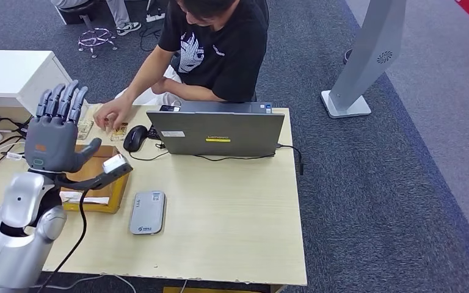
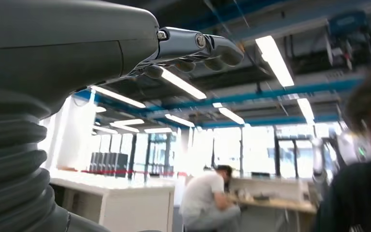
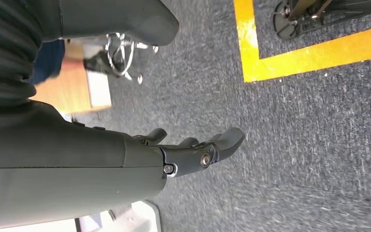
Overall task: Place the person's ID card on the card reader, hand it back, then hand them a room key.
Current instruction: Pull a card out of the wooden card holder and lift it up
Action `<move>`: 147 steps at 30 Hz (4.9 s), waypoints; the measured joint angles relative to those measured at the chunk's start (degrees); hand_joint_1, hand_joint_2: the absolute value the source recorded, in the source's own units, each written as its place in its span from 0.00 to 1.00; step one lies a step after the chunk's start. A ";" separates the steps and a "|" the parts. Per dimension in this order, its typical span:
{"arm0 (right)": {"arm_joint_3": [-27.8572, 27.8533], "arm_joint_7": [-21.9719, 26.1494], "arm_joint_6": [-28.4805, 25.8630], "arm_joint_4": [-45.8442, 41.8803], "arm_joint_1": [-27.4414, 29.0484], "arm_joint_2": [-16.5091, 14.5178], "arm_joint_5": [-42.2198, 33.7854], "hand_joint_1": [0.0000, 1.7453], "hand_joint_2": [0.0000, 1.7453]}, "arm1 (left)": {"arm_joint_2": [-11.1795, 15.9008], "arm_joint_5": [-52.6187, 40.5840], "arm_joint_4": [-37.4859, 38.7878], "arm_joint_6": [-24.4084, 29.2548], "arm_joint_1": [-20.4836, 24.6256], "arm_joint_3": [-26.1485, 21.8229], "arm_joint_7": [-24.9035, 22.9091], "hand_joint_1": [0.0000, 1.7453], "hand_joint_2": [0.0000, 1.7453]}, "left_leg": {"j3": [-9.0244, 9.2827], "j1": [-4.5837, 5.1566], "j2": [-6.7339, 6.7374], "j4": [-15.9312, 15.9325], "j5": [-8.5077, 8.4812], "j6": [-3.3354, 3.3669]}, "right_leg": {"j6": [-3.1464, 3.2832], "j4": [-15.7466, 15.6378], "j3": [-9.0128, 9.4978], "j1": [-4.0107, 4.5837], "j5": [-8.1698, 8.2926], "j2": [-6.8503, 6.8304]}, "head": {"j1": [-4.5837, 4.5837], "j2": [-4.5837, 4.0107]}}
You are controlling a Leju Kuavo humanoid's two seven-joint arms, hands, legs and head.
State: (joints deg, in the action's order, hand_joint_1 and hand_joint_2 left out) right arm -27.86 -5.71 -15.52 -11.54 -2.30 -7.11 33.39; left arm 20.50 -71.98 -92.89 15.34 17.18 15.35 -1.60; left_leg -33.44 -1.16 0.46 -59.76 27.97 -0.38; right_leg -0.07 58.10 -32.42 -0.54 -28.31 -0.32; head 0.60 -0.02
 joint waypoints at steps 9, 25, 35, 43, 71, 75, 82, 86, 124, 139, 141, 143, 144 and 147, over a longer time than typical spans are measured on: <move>-4.62 0.24 -0.87 -0.01 0.43 -0.59 -2.47 0.00 1.00 | 9.21 -3.48 -15.27 -5.20 -13.25 3.89 -1.04 0.00 1.00 | -0.07 -0.01 0.03 0.01 0.00 0.00 | 0.02 0.00 -0.11 0.00 -0.03 0.02 | -0.01 0.00; -8.10 0.50 -1.90 -0.02 0.48 -1.79 -2.55 0.00 1.00 | 12.31 -17.27 -19.35 -5.91 -21.90 2.28 -15.64 0.00 1.00 | -0.07 0.00 0.00 0.02 0.00 0.00 | 0.02 0.00 -0.08 0.00 -0.02 0.00 | -0.01 0.00; -8.49 -0.46 -1.76 -0.02 0.51 -1.89 -0.39 0.00 1.00 | 6.75 -12.34 -15.54 -5.83 -25.13 -6.28 -15.83 0.00 1.00 | -0.08 -0.01 -0.01 0.02 0.00 0.00 | 0.02 0.00 -0.08 0.00 -0.02 -0.02 | -0.01 0.00; -8.49 -0.31 -1.60 -0.04 0.49 -1.88 1.58 0.00 1.00 | 3.27 -7.10 -10.28 -9.09 -24.66 -12.28 -14.69 0.00 1.00 | -0.07 -0.01 -0.01 0.02 0.00 0.00 | 0.02 0.00 -0.09 0.00 -0.02 -0.01 | -0.01 0.00; -8.49 0.20 -0.44 -0.13 0.31 -1.20 8.68 0.00 1.00 | 7.79 23.31 13.88 -21.40 -10.53 -14.08 3.79 0.00 1.00 | -0.07 -0.01 -0.01 0.01 -0.02 -0.01 | 0.03 0.00 -0.09 0.01 0.00 -0.02 | -0.02 0.00; -8.49 0.25 -0.14 -0.13 0.30 -1.18 9.15 0.00 1.00 | 7.99 23.32 13.98 -20.86 -9.63 -12.82 3.88 0.00 1.00 | -0.06 -0.02 0.00 0.01 -0.02 -0.01 | 0.03 0.00 -0.10 0.00 0.00 -0.01 | -0.02 0.00; -8.49 0.30 0.50 -0.14 0.29 -1.12 9.77 0.00 1.00 | 9.12 25.55 13.98 -23.07 -9.24 -11.24 5.12 0.00 1.00 | -0.07 -0.03 0.02 0.02 -0.01 -0.01 | 0.03 0.00 -0.12 0.01 0.00 0.01 | -0.02 0.00; -8.49 0.64 0.91 -0.14 0.29 -0.95 10.67 0.00 1.00 | 11.76 34.41 13.58 -30.53 -9.43 -9.93 6.35 0.00 1.00 | -0.08 -0.04 0.07 0.02 -0.02 -0.01 | 0.03 0.02 -0.11 0.02 0.00 0.05 | -0.02 0.00; -8.95 0.98 2.27 -0.13 -0.27 -0.39 14.68 0.00 1.00 | 20.28 39.53 8.92 -29.17 -13.23 -5.37 2.70 0.00 1.00 | -0.08 -0.05 0.11 0.02 -0.01 -0.02 | 0.07 0.00 -0.13 0.08 -0.02 0.09 | -0.03 0.00; -8.95 0.98 2.32 -0.13 -0.31 -0.39 15.19 0.00 1.00 | 17.57 38.53 10.92 -28.27 -12.88 -4.24 2.85 0.04 1.00 | -0.08 -0.05 0.12 0.02 -0.01 -0.02 | 0.07 0.01 -0.13 0.09 -0.02 0.10 | -0.03 0.00; -8.95 0.98 2.31 -0.13 -0.30 -0.39 15.23 0.00 1.00 | 17.53 38.53 11.07 -28.11 -12.89 -4.23 2.85 0.05 1.00 | -0.08 -0.05 0.11 0.02 -0.01 -0.02 | 0.07 0.01 -0.13 0.09 -0.02 0.10 | -0.03 0.00; -8.95 0.98 2.30 -0.13 -0.30 -0.39 15.26 0.00 1.00 | 17.53 38.53 11.14 -28.01 -12.90 -4.23 2.85 0.06 1.00 | -0.08 -0.05 0.11 0.02 -0.01 -0.02 | 0.07 0.01 -0.13 0.09 -0.02 0.09 | -0.03 0.00; -8.95 0.98 2.29 -0.13 -0.31 -0.39 15.28 0.00 1.00 | 17.52 38.53 11.15 -27.99 -12.90 -4.23 2.85 0.10 1.00 | -0.08 -0.05 0.11 0.02 -0.01 -0.02 | 0.07 0.01 -0.13 0.09 -0.02 0.09 | -0.03 0.00; -8.95 0.98 2.28 -0.13 -0.30 -0.39 15.33 0.00 1.00 | 17.51 38.50 11.19 -27.95 -12.90 -4.23 2.85 0.39 1.00 | -0.08 -0.05 0.11 0.02 -0.01 -0.02 | 0.07 0.01 -0.13 0.09 -0.02 0.09 | -0.03 0.00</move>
State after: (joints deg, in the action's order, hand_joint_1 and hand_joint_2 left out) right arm -36.81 -4.72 -13.24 -11.67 -2.61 -7.50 48.71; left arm 38.01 -33.48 -81.70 -12.61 4.27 11.13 1.25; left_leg -33.52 -1.21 0.57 -59.73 27.96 -0.40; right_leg 0.00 58.10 -32.55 -0.45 -28.33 -0.23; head 0.57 -0.02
